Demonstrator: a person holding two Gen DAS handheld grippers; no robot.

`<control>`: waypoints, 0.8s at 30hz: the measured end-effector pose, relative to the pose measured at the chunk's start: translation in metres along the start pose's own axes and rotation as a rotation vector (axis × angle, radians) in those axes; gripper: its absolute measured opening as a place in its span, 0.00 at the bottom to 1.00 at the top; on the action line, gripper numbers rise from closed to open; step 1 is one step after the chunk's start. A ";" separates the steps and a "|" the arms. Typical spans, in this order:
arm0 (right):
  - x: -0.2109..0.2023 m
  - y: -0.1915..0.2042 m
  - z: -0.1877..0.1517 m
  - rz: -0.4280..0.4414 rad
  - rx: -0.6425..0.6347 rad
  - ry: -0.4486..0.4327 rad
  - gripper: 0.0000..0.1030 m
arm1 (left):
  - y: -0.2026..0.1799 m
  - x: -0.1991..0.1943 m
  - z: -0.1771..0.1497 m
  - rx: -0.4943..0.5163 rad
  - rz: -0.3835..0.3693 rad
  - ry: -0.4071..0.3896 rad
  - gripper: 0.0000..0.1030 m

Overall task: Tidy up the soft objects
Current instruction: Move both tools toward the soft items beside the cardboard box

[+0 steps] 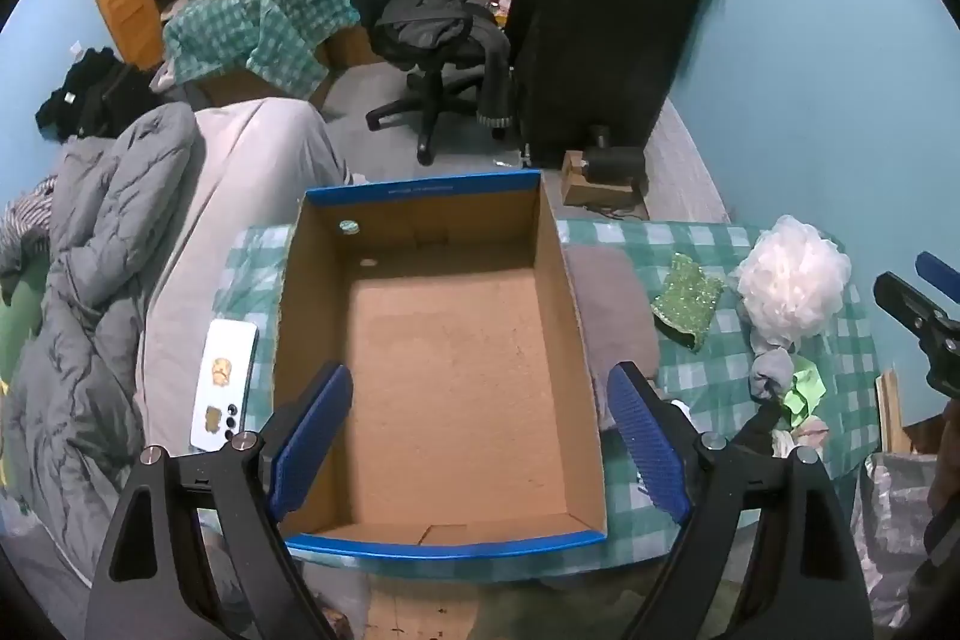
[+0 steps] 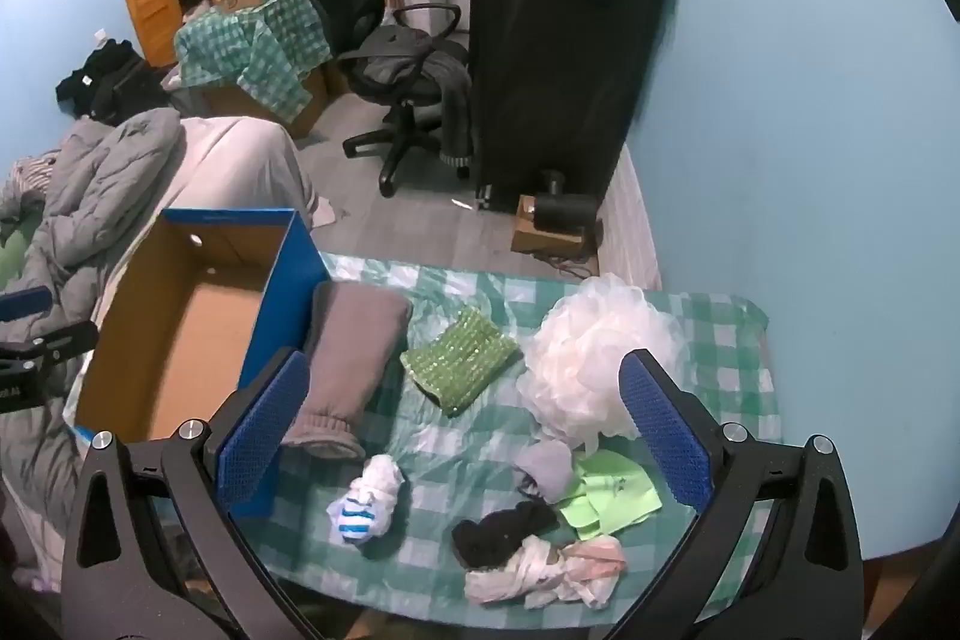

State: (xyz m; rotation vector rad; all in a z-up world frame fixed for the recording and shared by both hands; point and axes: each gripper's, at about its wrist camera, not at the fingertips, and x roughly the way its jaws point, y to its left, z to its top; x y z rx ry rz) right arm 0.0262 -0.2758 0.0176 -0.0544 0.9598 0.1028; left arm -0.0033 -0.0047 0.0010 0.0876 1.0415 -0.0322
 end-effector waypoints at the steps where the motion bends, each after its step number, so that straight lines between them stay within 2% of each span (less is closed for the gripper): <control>1: 0.000 -0.001 0.000 0.003 0.002 0.000 0.99 | 0.001 0.001 0.000 -0.012 -0.007 0.007 0.85; 3: 0.000 -0.001 0.000 0.004 0.002 0.002 0.99 | 0.006 0.005 0.003 -0.033 -0.030 0.036 0.85; 4: 0.000 -0.001 0.000 0.005 0.003 0.001 0.99 | 0.018 0.004 0.003 -0.050 -0.072 0.021 0.85; 9: 0.002 -0.002 -0.001 0.009 0.002 -0.001 0.99 | 0.023 0.004 0.001 -0.037 -0.045 0.024 0.84; 10: 0.003 -0.002 -0.001 0.010 0.002 0.001 0.99 | 0.013 0.006 0.000 -0.033 -0.029 0.027 0.84; 24: 0.002 -0.006 -0.003 0.014 0.008 0.011 0.99 | 0.012 0.013 -0.002 -0.058 -0.017 0.048 0.85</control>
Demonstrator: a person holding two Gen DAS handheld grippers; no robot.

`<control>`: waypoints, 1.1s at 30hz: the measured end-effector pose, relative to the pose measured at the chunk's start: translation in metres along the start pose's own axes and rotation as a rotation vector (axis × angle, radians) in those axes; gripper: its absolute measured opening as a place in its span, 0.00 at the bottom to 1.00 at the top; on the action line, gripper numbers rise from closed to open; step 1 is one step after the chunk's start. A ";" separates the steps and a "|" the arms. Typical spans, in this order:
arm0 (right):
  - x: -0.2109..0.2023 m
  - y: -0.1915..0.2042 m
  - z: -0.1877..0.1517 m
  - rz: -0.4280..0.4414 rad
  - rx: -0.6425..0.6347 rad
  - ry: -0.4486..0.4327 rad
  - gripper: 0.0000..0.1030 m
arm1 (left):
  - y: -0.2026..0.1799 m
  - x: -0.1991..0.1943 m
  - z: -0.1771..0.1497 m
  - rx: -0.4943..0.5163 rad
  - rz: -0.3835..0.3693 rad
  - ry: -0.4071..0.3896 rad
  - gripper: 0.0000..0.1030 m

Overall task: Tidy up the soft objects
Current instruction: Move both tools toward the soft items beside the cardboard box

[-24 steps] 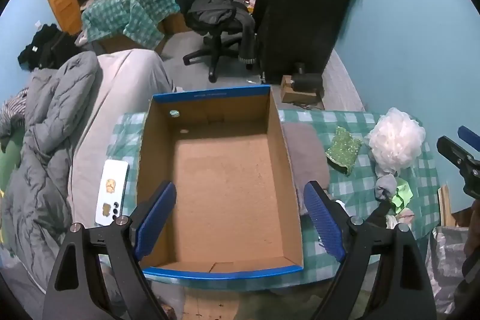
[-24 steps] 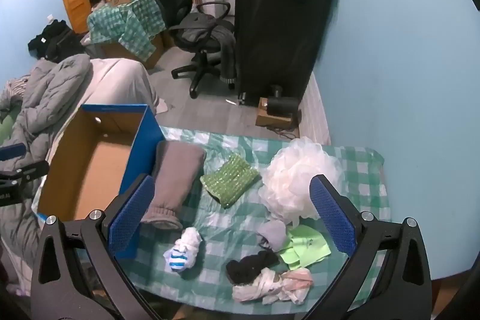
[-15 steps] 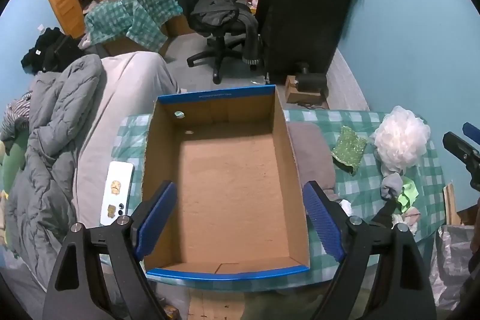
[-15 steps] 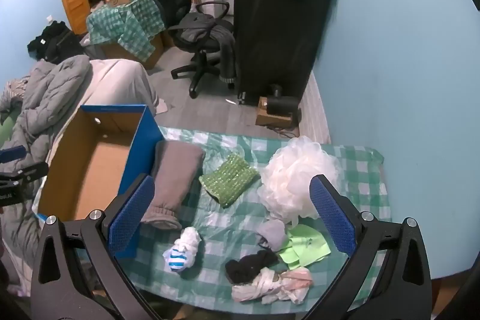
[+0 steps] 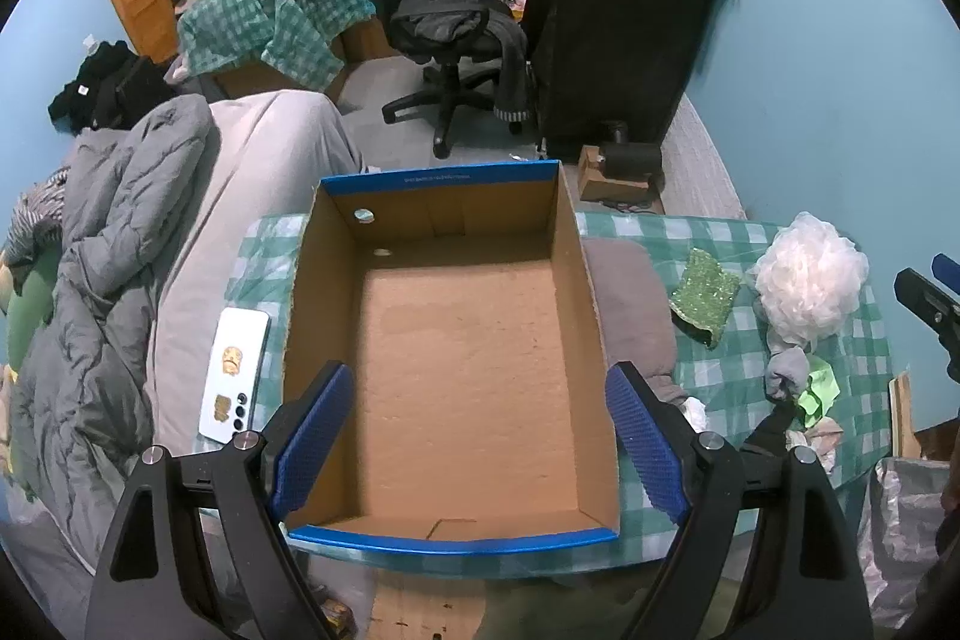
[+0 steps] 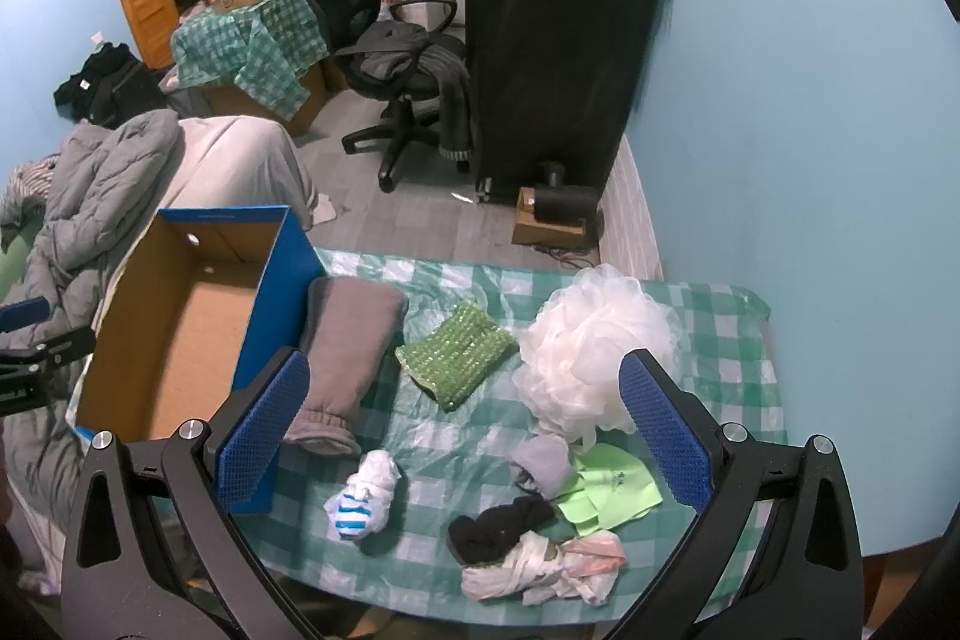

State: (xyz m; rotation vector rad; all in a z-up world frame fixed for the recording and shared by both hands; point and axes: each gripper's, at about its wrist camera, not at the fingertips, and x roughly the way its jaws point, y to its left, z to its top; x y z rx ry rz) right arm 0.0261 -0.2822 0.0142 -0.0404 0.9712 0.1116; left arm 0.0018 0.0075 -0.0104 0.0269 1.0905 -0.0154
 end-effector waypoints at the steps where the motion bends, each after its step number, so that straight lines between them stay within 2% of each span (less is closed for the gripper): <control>1: 0.000 0.000 0.000 0.002 0.000 0.000 0.99 | 0.000 0.000 0.000 -0.002 -0.003 0.002 0.84; 33: -0.001 -0.004 -0.010 -0.004 0.014 0.011 0.99 | -0.019 -0.003 -0.002 0.040 -0.035 0.006 0.84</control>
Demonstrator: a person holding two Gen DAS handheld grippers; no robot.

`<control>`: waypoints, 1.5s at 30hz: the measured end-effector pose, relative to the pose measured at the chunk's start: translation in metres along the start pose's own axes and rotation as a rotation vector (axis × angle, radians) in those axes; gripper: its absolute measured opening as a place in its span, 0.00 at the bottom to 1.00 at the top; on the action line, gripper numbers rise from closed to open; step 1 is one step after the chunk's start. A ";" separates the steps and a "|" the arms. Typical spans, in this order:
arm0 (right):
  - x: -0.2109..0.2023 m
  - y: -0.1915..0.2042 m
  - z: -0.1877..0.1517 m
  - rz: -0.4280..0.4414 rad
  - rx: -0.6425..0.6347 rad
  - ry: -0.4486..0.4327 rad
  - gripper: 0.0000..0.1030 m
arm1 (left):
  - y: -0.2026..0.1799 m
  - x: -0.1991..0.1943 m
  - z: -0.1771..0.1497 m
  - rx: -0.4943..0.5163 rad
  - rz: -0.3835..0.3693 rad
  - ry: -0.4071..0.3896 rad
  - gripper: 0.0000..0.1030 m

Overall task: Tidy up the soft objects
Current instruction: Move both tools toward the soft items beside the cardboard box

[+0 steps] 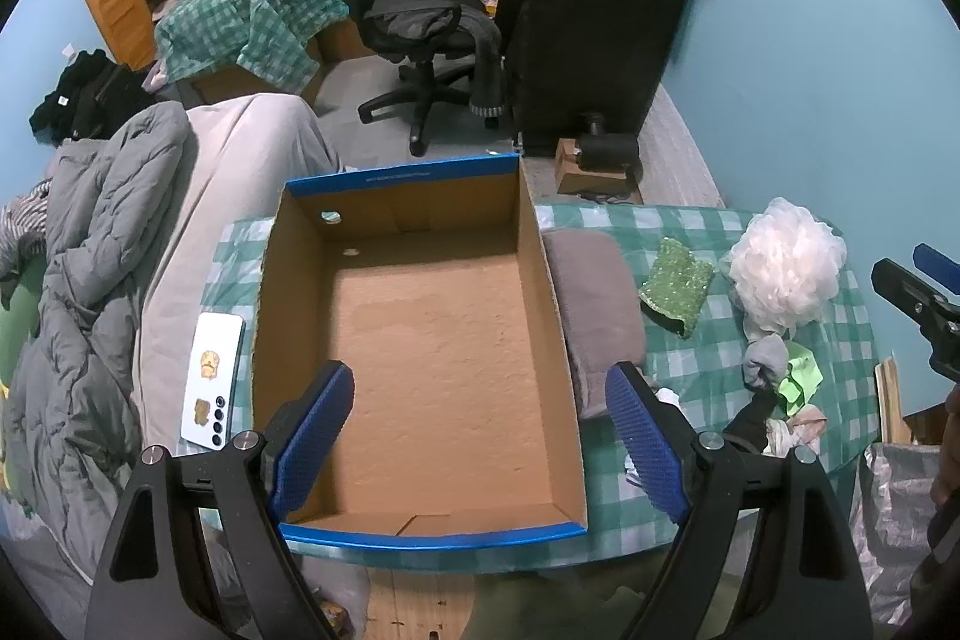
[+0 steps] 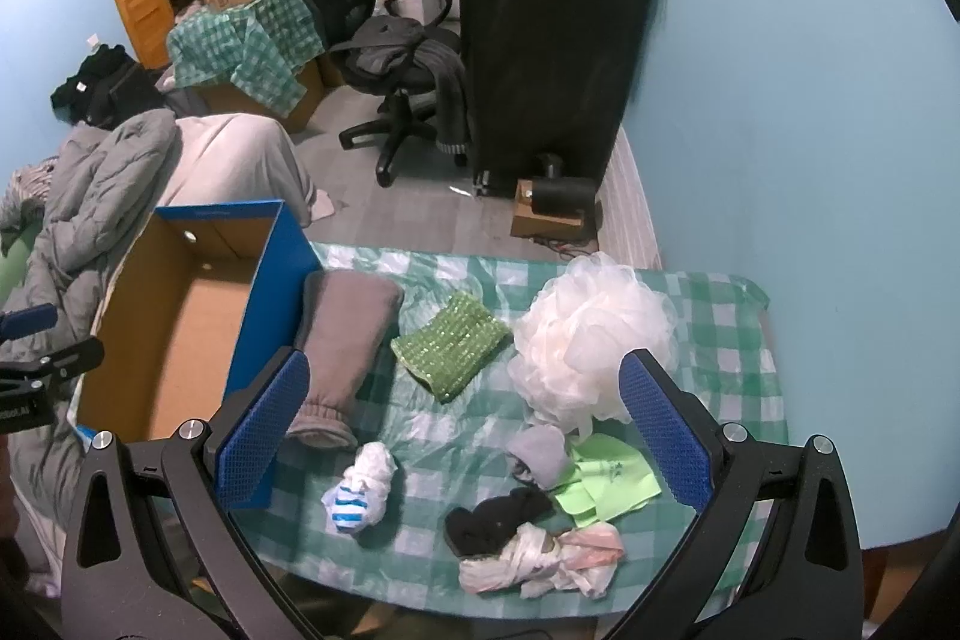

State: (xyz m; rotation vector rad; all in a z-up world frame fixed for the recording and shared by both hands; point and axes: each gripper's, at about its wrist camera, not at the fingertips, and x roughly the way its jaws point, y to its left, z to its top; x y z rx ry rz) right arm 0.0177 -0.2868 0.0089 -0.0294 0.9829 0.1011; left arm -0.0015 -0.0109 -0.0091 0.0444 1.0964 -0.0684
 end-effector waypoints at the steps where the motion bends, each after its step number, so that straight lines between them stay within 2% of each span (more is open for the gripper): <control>1: 0.000 -0.001 0.001 0.001 0.000 0.000 0.99 | 0.000 0.000 0.000 0.000 0.000 0.001 0.84; 15: 0.001 -0.004 0.001 0.004 0.002 0.002 0.99 | -0.002 0.000 0.000 0.000 0.000 0.001 0.85; 22: 0.002 -0.006 0.000 0.002 0.005 0.007 0.99 | -0.015 0.002 0.000 0.006 -0.006 0.006 0.85; 33: 0.003 -0.018 -0.003 -0.010 0.020 0.015 0.99 | -0.016 0.004 0.004 0.014 -0.054 0.013 0.84; 45: 0.001 -0.025 -0.006 -0.026 0.041 0.036 0.99 | -0.029 0.009 0.004 0.057 -0.063 0.022 0.85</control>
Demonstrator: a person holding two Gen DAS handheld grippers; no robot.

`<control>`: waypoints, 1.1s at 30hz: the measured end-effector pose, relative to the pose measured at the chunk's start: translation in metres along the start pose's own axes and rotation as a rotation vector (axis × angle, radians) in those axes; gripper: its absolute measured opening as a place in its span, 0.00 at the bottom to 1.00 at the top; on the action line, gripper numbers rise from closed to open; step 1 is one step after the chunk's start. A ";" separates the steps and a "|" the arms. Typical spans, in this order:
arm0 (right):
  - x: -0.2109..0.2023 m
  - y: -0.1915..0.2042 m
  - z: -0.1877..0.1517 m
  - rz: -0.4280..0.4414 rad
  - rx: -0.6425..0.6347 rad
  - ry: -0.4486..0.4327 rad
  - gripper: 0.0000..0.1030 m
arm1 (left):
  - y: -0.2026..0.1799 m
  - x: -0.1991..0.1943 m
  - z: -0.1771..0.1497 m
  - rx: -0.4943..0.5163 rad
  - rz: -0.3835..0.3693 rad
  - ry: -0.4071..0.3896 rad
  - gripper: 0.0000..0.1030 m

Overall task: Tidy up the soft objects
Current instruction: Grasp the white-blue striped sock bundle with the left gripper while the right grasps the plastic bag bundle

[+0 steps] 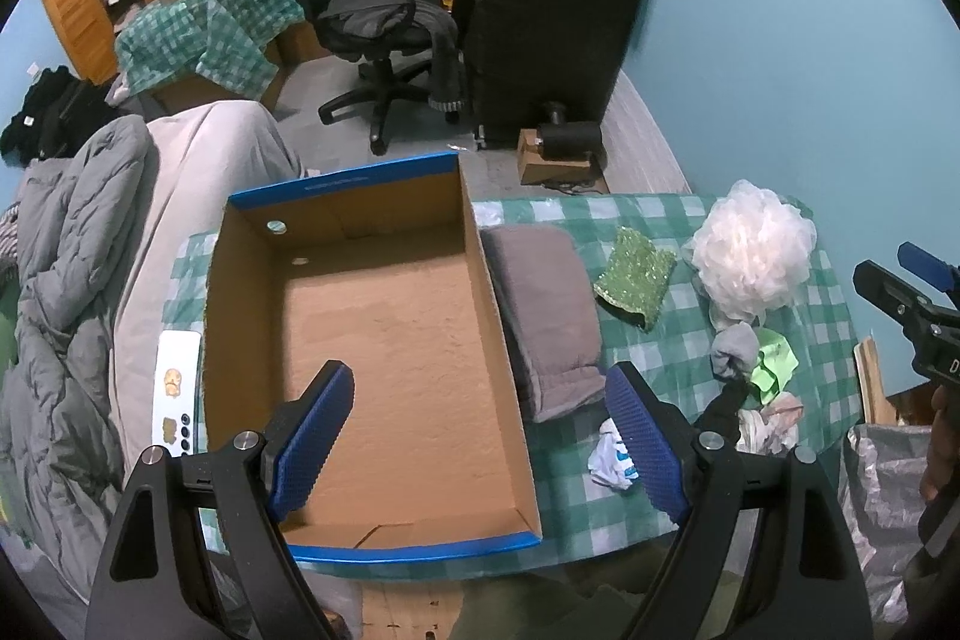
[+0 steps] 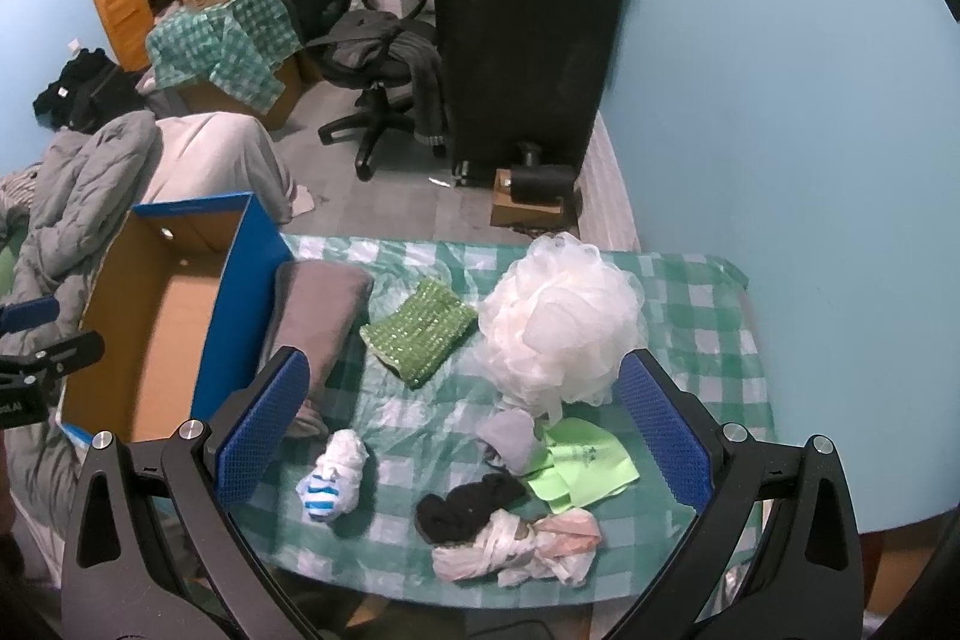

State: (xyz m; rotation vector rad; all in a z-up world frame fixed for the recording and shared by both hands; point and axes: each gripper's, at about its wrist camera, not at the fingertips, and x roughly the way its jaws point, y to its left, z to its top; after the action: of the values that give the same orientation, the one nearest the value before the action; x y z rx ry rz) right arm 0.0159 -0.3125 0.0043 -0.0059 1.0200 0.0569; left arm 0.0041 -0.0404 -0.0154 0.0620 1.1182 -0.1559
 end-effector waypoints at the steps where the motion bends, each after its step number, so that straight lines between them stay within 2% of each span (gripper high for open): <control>1: 0.001 -0.002 -0.002 0.005 0.005 0.006 0.99 | -0.002 0.001 0.000 0.005 -0.001 0.004 0.84; 20: 0.020 -0.072 -0.049 -0.020 0.133 0.131 0.99 | -0.050 0.049 -0.013 0.101 -0.076 0.129 0.84; 33: 0.042 -0.086 -0.093 -0.004 0.169 0.204 0.99 | -0.082 0.078 -0.028 0.194 -0.059 0.170 0.84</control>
State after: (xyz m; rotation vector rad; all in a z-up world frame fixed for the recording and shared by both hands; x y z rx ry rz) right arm -0.0374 -0.3998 -0.0817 0.1429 1.2262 -0.0347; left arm -0.0006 -0.1251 -0.0955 0.2191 1.2729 -0.3164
